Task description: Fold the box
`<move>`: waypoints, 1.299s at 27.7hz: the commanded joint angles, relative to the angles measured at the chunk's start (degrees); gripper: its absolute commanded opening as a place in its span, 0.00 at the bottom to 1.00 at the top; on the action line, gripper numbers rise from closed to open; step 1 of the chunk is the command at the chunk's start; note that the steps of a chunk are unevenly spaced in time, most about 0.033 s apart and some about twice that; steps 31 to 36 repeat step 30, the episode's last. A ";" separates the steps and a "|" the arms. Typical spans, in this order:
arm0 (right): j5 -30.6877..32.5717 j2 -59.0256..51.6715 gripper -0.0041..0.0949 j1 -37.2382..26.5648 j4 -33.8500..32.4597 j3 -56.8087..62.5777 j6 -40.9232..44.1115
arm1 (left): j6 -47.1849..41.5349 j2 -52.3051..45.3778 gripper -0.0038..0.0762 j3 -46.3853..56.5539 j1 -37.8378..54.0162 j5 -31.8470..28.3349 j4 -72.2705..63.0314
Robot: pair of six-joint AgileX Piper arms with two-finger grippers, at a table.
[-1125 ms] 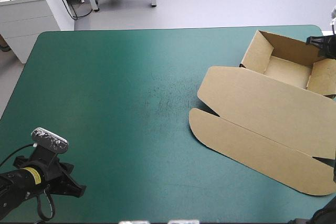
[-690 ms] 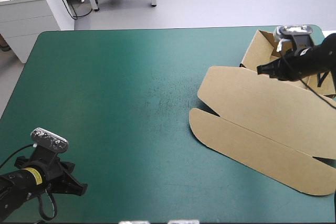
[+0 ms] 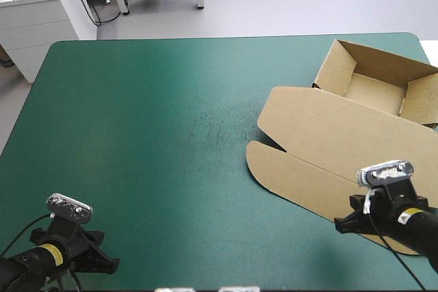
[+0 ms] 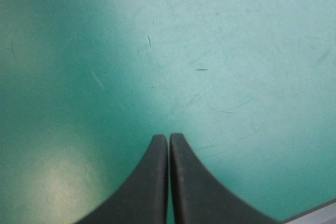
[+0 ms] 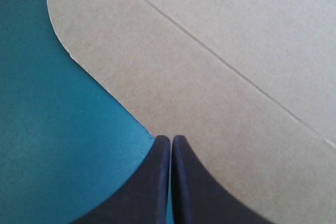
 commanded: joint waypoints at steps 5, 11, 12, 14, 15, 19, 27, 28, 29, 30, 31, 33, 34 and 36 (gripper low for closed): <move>-3.50 -11.87 0.04 0.25 0.82 7.89 -1.89 | 0.00 0.19 0.04 0.36 -0.22 -1.87 -2.30; -5.07 -17.07 0.04 0.25 0.67 8.26 -2.09 | -0.14 0.19 0.04 0.71 -0.22 -1.49 -2.30; -5.07 -17.18 0.04 0.25 0.67 8.26 -2.09 | -0.14 0.19 0.04 0.71 -0.22 -1.49 -2.30; -5.07 -17.22 0.04 0.25 0.67 8.26 -2.09 | -0.14 0.19 0.04 0.71 -0.22 -1.49 -2.13; -5.07 -17.22 0.04 0.25 0.67 8.26 -2.09 | -0.14 0.19 0.04 0.71 -0.22 -1.49 -2.13; -5.07 -17.22 0.04 0.25 0.82 8.26 -1.98 | -0.14 0.29 0.04 0.71 -0.22 -1.49 -2.13; -5.07 -17.22 0.04 0.25 0.83 8.26 -1.86 | -0.14 0.29 0.04 0.71 -0.22 -1.49 -2.13; -5.07 -17.22 0.03 0.25 0.83 8.26 -1.86 | -0.14 0.29 0.04 0.71 -0.22 -1.49 -2.13; -5.07 -17.22 0.02 0.25 0.83 8.26 -1.86 | -0.14 0.29 0.04 0.71 -0.22 -1.49 -2.13; -5.07 -17.22 0.02 0.25 0.83 8.26 -1.86 | -0.14 0.29 0.04 0.71 -0.22 -1.49 -2.13; -5.07 -17.22 0.02 0.25 0.83 8.26 -1.86 | -0.14 0.29 0.04 0.71 -0.22 -1.49 -2.13; -5.07 -17.22 0.02 0.25 0.83 8.26 -1.86 | -0.14 0.29 0.04 0.71 -0.22 -1.49 -2.13; -5.07 -17.22 0.02 0.25 0.83 8.26 -1.86 | -0.14 0.29 0.04 0.71 -0.22 -1.49 -2.13; -5.07 -17.22 0.02 0.25 0.83 8.26 -1.86 | -0.14 0.29 0.04 0.71 -0.22 -1.49 -2.13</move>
